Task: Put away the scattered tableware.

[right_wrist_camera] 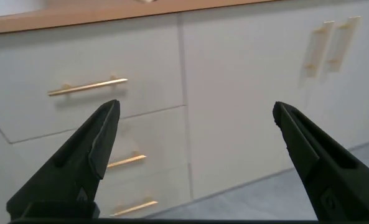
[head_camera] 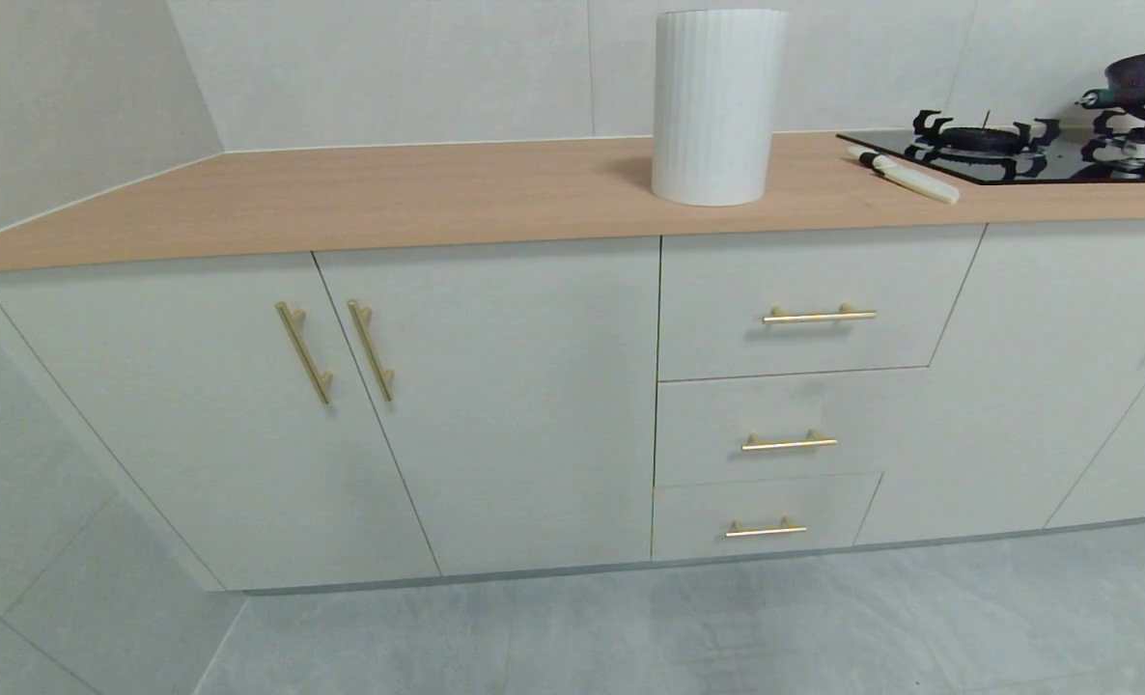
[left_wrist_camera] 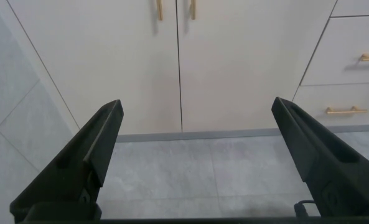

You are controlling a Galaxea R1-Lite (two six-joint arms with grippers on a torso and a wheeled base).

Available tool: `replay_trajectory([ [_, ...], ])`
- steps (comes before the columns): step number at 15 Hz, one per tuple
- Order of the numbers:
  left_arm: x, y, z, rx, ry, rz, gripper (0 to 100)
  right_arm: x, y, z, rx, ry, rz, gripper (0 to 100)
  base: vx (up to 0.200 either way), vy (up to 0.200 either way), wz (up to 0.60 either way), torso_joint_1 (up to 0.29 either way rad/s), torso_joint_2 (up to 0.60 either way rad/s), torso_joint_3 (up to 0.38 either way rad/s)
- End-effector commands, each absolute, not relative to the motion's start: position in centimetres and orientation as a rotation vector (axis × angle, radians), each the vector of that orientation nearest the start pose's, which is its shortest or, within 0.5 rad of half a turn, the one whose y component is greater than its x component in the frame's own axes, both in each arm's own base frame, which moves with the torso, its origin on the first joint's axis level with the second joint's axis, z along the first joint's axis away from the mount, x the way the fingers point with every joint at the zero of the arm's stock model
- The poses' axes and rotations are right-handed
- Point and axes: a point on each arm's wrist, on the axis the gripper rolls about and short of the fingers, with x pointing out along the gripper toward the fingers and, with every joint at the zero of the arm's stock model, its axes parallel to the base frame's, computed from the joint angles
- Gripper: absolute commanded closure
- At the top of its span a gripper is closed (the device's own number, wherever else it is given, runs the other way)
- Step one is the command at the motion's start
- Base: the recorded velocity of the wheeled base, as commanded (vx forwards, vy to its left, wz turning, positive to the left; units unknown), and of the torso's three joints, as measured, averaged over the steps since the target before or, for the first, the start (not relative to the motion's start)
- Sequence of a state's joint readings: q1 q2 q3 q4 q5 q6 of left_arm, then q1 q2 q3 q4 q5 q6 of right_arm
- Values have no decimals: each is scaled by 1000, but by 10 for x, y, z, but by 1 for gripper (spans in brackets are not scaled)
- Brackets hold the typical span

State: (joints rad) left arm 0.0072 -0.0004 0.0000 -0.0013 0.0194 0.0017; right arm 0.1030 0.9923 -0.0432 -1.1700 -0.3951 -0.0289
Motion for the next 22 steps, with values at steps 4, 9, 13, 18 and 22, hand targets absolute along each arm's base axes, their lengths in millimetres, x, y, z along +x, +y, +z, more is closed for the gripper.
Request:
replay_trajectory([
  [4,-23,0,76,2,-2,28,0,-30,-10,139,-46,-253,-419,0,0,0,0,0,0,0],
  [9,-23,0,76,2,-2,28,0,-34,-8,113,-56,-205,-368,0,0,0,0,0,0,0],
  [13,-23,0,76,2,-2,28,0,-24,-4,87,-7,-110,-179,0,0,0,0,0,0,0],
  [18,-23,0,76,2,-2,28,0,-23,-1,76,32,-2,-34,0,0,0,0,0,0,0],
  [22,-23,0,76,3,-1,28,0,-23,0,75,2,0,-2,0,0,0,0,0,0,0],
])
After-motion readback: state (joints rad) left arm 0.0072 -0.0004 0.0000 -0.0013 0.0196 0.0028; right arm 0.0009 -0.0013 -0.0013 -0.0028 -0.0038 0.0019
